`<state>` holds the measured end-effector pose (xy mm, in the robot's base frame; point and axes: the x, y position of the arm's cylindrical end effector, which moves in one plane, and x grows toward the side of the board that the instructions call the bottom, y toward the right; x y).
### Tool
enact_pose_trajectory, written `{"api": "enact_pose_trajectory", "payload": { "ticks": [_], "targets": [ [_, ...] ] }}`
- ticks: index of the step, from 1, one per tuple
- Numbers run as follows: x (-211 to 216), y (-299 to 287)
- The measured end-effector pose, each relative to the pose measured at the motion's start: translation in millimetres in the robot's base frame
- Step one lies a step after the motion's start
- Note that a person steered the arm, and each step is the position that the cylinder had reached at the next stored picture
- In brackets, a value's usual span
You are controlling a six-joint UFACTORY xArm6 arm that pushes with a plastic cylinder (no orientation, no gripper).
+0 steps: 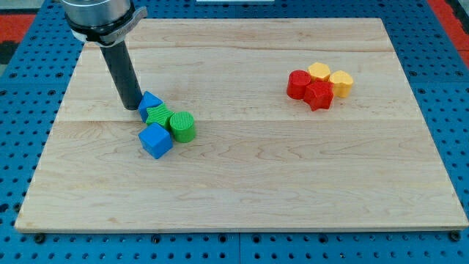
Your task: Push red star to the center
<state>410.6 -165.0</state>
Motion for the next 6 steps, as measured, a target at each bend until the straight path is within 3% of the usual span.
{"api": "enact_pose_trajectory", "payload": {
  "ticks": [4,6],
  "targets": [
    [-13.8,-1.8],
    [-65.8,17.8]
  ]
}}
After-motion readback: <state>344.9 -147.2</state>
